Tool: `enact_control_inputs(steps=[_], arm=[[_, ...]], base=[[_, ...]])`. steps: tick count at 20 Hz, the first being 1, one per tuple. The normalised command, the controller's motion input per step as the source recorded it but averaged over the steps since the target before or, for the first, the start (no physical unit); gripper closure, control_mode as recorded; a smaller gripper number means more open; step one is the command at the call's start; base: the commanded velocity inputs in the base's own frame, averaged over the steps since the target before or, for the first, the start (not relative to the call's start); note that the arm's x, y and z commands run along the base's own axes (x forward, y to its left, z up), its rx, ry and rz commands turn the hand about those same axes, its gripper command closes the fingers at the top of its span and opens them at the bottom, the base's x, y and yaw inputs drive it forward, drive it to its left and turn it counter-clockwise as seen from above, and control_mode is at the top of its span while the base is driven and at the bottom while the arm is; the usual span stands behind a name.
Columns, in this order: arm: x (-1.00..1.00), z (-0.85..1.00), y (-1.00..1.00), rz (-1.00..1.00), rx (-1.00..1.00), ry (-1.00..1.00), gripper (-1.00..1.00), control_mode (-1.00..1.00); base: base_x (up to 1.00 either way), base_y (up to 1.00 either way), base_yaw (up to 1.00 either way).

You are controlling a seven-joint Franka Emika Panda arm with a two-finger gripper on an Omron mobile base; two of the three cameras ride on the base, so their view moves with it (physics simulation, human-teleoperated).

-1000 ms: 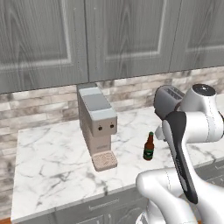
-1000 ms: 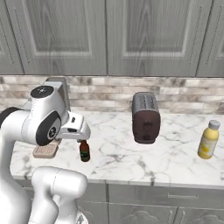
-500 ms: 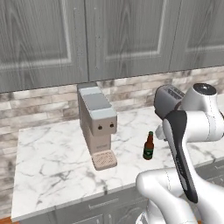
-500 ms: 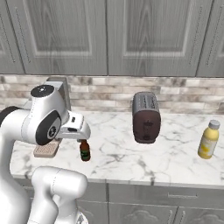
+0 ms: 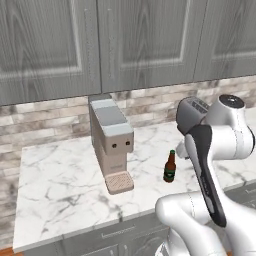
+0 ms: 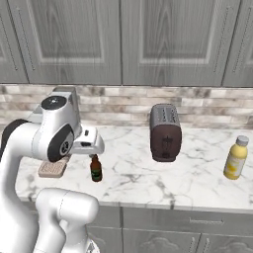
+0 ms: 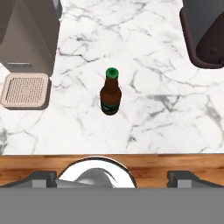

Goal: Place the drinks on the dining counter in a tight cluster.

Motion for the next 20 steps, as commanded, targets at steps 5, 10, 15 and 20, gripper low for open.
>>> enact_control_inputs(steps=[5,10,15,20], arm=[[0.68,-0.24,-0.13,0.22,0.09,-0.05,-1.0,-1.0],[0.24,-0.32,-0.46,0.14,0.06,-0.12,-1.0,-1.0],[0.17,-0.38,-0.46,0.15,0.2,-0.21,-1.0,-1.0],[0.24,-0.05,-0.24,0.2,0.39,-0.29,-1.0,-1.0]], base=[[0.0,0.0,0.0],[0.0,0.0,0.0],[0.0,0.0,0.0],[0.0,0.0,0.0]])
